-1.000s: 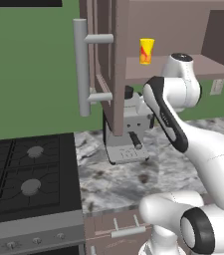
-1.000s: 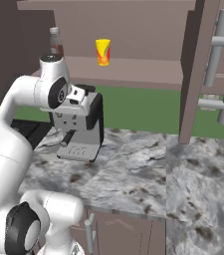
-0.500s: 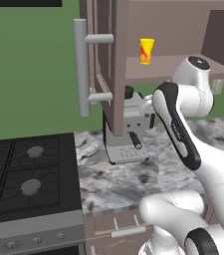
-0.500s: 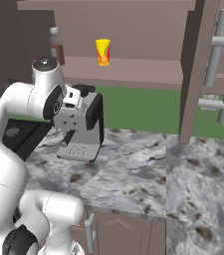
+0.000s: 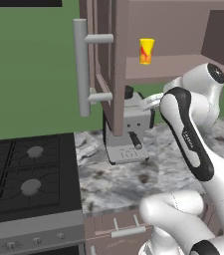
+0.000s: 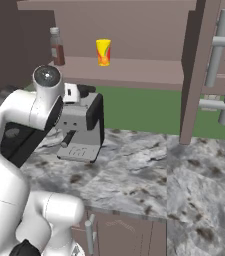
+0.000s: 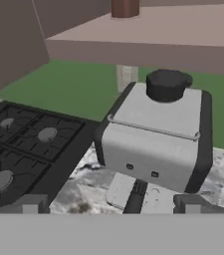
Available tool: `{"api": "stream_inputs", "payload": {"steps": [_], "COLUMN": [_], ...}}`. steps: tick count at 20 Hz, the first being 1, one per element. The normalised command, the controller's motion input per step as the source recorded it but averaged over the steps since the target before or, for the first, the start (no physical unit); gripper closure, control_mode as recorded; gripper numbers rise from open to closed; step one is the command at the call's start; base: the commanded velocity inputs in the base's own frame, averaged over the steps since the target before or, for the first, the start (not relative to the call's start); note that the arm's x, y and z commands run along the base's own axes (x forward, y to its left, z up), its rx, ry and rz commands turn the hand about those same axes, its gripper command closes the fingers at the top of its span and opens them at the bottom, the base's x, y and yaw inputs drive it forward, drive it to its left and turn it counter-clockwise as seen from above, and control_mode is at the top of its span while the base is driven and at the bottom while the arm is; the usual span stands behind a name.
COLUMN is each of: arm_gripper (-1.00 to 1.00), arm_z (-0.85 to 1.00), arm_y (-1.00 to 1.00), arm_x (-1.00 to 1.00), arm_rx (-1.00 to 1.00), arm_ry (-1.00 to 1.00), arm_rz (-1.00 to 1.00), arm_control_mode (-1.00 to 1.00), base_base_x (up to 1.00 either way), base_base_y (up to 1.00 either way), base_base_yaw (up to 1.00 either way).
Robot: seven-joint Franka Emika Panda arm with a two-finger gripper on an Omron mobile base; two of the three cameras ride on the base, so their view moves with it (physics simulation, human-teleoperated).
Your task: Take the cinnamon bottle from the cabinet and place it on the dining table, next to the plate with the cupcake. Then take the chocolate from the dining counter and place it on the cupcake plate.
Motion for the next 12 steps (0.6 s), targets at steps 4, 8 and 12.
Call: {"api": "stream_inputs", "payload": {"steps": [4, 8, 12], "arm_gripper": [-1.0, -1.0, -1.0], "arm_z": [0.51, 0.33, 0.33], "arm_y": [0.17, 0.18, 0.24], "arm_x": [0.33, 0.55, 0.54], "arm_rx": [0.0, 0.02, 0.0], "arm_ry": [-0.08, 0.0, -0.01], "arm_rz": [0.08, -0.01, -0.01], "arm_control_mode": [-1.0, -1.0, -1.0], "base_base_x": [0.0, 0.0, 0.0], "base_base_y": [0.0, 0.0, 0.0], "base_base_yaw": [0.0, 0.0, 0.0]}}
